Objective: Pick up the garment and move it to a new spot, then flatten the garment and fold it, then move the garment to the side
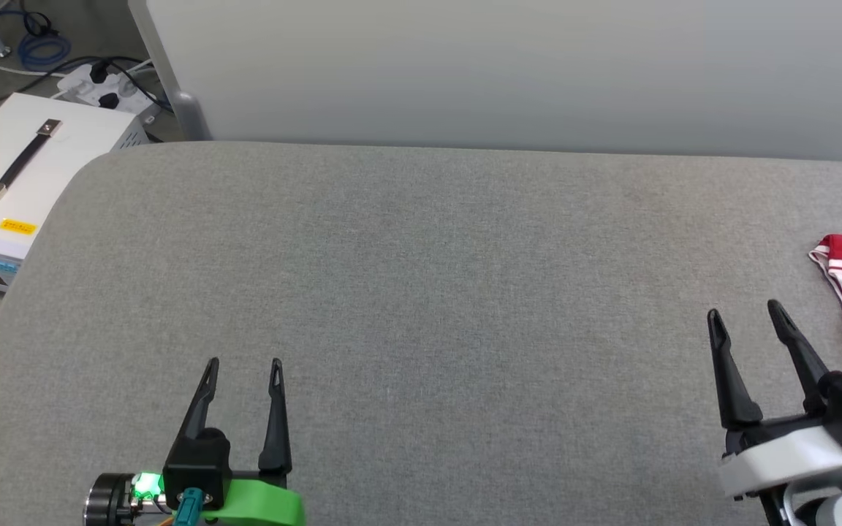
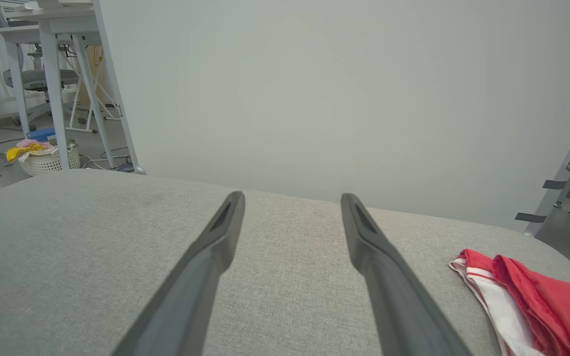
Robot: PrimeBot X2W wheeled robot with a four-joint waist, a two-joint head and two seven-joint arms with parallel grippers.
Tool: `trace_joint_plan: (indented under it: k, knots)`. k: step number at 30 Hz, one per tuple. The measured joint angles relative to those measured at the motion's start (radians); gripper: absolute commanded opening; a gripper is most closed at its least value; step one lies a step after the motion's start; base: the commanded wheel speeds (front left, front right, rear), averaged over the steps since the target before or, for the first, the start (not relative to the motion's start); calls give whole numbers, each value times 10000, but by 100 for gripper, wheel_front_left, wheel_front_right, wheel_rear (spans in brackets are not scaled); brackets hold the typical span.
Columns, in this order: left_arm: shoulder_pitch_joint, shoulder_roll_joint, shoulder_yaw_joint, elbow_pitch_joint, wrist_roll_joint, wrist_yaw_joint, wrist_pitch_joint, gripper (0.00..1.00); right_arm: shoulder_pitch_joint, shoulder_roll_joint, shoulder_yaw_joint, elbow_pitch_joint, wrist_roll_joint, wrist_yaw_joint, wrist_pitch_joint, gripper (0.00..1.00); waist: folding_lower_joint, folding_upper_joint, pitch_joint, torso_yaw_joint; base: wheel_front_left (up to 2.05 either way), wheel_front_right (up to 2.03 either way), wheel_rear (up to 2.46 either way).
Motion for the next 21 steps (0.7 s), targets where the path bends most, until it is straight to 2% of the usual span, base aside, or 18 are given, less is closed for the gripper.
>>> trace_joint_plan:
  k: [7, 19, 20, 21]
  knots:
    - [263, -77, 21, 67, -21, -192, 2, 100, 1082, 610, -284, -535, -244, -2, -2, 100, 0, 0, -395, 48, 0, 0, 0]
    - [485, -125, 151, 105, -81, -510, 0, 100, 1700, 905, -441, -792, -403, -2, -2, 100, 0, 0, -656, -29, 0, 0, 0]
    - [488, -125, 151, 119, -75, -516, 8, 0, 1699, 913, -441, -792, -399, -2, 6, 0, 0, 0, -656, -30, 0, 0, 0]
    - [486, -125, 148, 119, -75, -516, 15, 0, 1699, 911, -439, -788, -395, -2, 15, 0, 0, 0, -657, -31, 0, 0, 0]
